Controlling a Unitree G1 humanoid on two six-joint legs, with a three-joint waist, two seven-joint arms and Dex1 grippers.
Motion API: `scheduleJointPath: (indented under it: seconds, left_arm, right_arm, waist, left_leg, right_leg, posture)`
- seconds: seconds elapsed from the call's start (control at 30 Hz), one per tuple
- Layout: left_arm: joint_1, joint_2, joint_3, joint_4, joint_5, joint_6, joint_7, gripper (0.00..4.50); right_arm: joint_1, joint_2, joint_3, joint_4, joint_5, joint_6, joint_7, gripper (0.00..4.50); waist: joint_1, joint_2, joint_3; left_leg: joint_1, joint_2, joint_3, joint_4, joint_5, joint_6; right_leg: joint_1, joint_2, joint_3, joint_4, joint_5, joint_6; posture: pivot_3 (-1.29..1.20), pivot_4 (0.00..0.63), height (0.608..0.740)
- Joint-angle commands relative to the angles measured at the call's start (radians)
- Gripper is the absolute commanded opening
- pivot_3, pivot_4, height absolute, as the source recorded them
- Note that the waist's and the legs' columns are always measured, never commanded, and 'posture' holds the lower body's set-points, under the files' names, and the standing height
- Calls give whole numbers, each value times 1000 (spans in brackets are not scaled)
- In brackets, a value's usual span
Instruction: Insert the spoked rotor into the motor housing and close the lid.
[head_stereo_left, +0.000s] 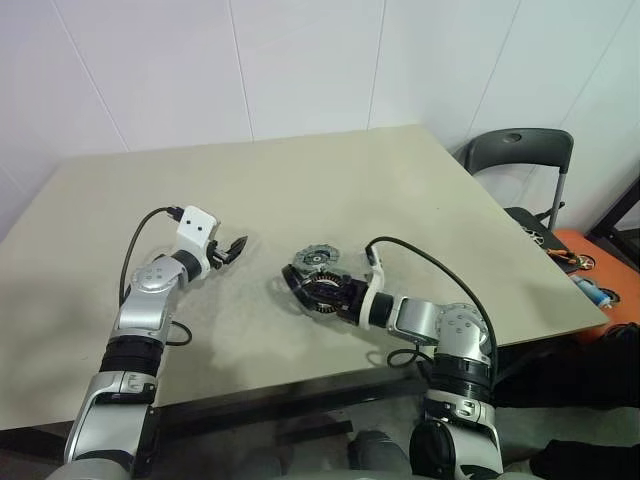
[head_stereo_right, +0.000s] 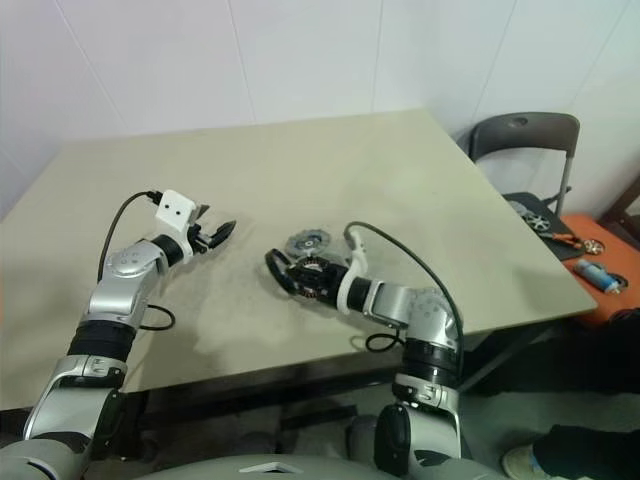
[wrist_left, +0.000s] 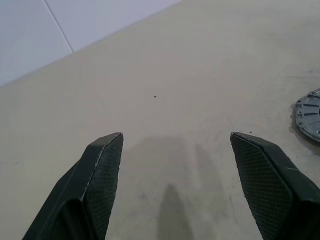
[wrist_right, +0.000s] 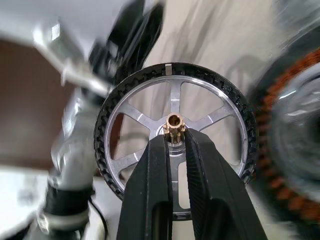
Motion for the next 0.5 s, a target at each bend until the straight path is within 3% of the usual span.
scheduleJointPath:
  seconds: [0.03,0.17,0.37,0.5]
  left_arm:
    - [-7,11,16,-43,2,-5,4,3642]
    - [3,3,15,-55,2,-4,11,3642]
    - [13,-6,11,-78,4,5,14,3642]
    - [11,-5,11,-77,5,6,12,3642]
  right_arm:
    - [-43,-20,-71,-16,68,-16,14,88]
    - [-70,-17,-131,14,103,-19,-6,88]
    - [-27,-51,-11,-12,58,-51,11,88]
    - [-28,-63,-7,3,58,-96,9,88]
  waist:
    - [3,0,0]
    - [2,0,0]
    - [0,0,0]
    - [3,0,0]
  left_leg:
    - [0,0,0,0,0,0]
    - [0,0,0,0,0,0]
    - [0,0,0,-1,0,0]
    - [0,0,0,0,0,0]
  right_leg:
    - [0,0,0,0,0,0]
    - [0,0,0,-1,0,0]
    - [0,0,0,0,0,0]
    - [0,0,0,0,0,0]
  posture:
    - [0,0,740]
    - [0,0,740]
    - [0,0,740]
    - [0,0,740]
